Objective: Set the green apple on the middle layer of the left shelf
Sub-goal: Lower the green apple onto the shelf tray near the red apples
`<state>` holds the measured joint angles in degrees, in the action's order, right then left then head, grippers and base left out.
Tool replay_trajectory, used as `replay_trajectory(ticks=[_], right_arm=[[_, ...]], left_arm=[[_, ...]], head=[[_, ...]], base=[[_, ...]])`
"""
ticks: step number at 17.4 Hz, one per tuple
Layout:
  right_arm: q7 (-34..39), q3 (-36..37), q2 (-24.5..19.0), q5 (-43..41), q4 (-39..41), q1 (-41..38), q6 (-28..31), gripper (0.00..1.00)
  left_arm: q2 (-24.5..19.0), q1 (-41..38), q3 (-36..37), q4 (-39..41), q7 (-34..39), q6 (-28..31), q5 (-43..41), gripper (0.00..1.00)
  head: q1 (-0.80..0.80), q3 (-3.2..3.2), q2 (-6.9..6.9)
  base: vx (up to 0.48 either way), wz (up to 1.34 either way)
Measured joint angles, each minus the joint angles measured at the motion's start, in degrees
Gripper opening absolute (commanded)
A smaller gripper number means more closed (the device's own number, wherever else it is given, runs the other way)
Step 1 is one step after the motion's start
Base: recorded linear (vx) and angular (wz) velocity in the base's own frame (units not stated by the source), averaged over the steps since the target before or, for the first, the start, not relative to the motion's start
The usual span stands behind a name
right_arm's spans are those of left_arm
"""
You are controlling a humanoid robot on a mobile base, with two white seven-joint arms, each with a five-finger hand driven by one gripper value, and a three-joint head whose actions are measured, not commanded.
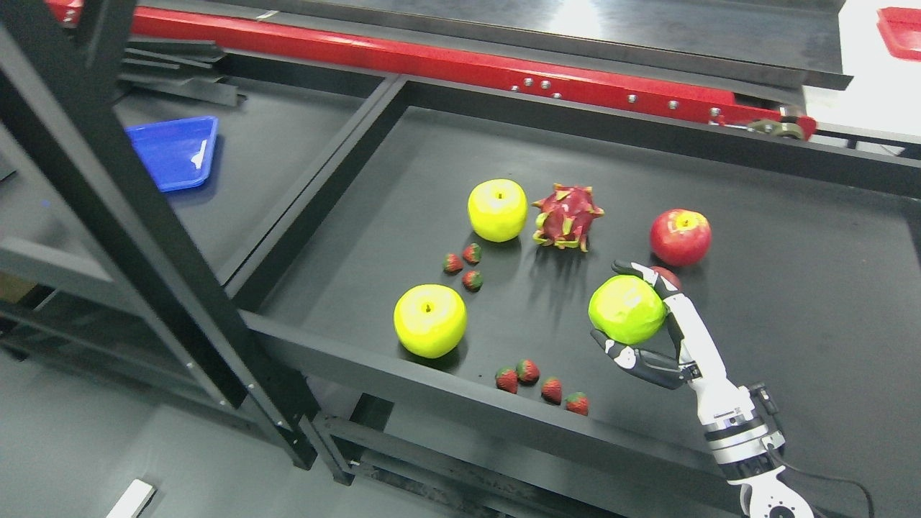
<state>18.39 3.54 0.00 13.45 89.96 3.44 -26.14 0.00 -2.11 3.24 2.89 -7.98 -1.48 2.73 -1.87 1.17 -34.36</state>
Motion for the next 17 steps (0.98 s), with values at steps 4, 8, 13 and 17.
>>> replay_trajectory(ticks=[4, 8, 13, 17], right_arm=[[0.0, 0.1, 0.0, 0.0, 0.0, 0.0, 0.0, 0.04], [-0.1, 0.2, 0.0, 0.0, 0.0, 0.0, 0.1, 0.04], [-0.2, 0.3, 0.0, 0.0, 0.0, -0.1, 0.3, 0.04], [-0.2, 0.3, 0.0, 0.1, 0.0, -0.1, 0.4, 0.04]], left_arm=[[0.0, 0.0, 0.0, 0.0, 0.0, -0.1, 0.0, 1.00], [0.0, 0.0, 0.0, 0.0, 0.0, -0.4, 0.0, 1.00], [0.0, 0.0, 0.0, 0.0, 0.1, 0.0, 0.0, 1.00], [0.0, 0.0, 0.0, 0.0, 0.1, 0.0, 0.0, 1.00]], head=[[0.00, 0.00, 0.00], [0.00, 0.00, 0.01], [0.00, 0.00, 0.02], [0.00, 0.00, 0.02]], base=[[0.051, -0.25], [0.019, -0.11], [0.000, 0.00], [0.000, 0.00]])
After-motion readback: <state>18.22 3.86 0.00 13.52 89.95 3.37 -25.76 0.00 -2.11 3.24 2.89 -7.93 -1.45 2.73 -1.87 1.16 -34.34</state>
